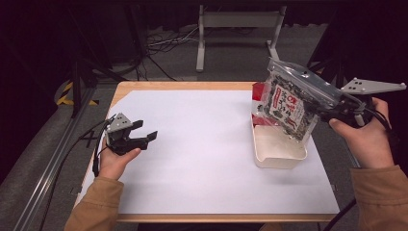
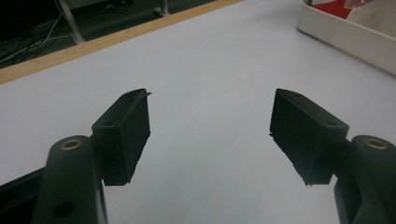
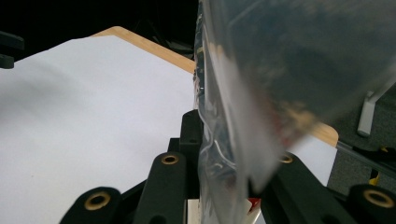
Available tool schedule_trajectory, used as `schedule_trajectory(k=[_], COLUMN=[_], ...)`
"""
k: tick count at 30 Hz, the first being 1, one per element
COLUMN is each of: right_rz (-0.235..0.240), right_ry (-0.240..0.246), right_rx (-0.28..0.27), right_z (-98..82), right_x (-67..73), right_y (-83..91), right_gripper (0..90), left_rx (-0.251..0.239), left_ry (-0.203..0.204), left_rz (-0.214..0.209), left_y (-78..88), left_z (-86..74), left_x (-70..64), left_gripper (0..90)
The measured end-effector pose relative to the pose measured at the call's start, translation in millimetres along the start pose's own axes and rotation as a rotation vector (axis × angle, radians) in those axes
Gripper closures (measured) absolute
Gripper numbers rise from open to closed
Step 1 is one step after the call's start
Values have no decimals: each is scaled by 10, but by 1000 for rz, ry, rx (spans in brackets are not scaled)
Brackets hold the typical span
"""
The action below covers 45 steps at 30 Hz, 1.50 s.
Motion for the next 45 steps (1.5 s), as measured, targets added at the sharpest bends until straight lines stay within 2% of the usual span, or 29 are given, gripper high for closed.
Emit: schedule_trajectory(k=[4,6,26,28,35,42,44,45], right_rz=[8,3,56,64,63,63,62,61], right_ry=[-34,-27,-85,-81,-75,-71,-52,-43], right_rx=[26,34,114,143,138,148,170,199], right_z=[-100,-138,-420,-489,-493,-515,-558,-624], right_x=[-31,-40,-33,-3,15,46,59,75], right_y=[-21,-38,-75,-126,-167,-209,-239,-269], right_gripper=[767,767,767,767,767,768,769,769], left_rx=[1,2,0,2,3,2,5,5], left_ry=[0,-2,7,8,1,11,10,7], left_rz=[-4,-4,3,1,5,4,4,3], left_y=[-1,-1,15,17,9,19,19,14], left_z=[-8,-8,-10,-11,-19,-15,-19,-22], left_x=[-4,-3,17,14,24,17,17,16], left_gripper=[297,296,296,296,296,296,296,296])
Point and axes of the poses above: each handheld gripper's, and its own axes: y roughly backward along the jaws, z roughly out of its top, x roughly to its left, the point moved 7 cm from there along -y, roughly forward along the jaws, and after that the axes turned 14 degrees about -x, right-handed, at the moved point
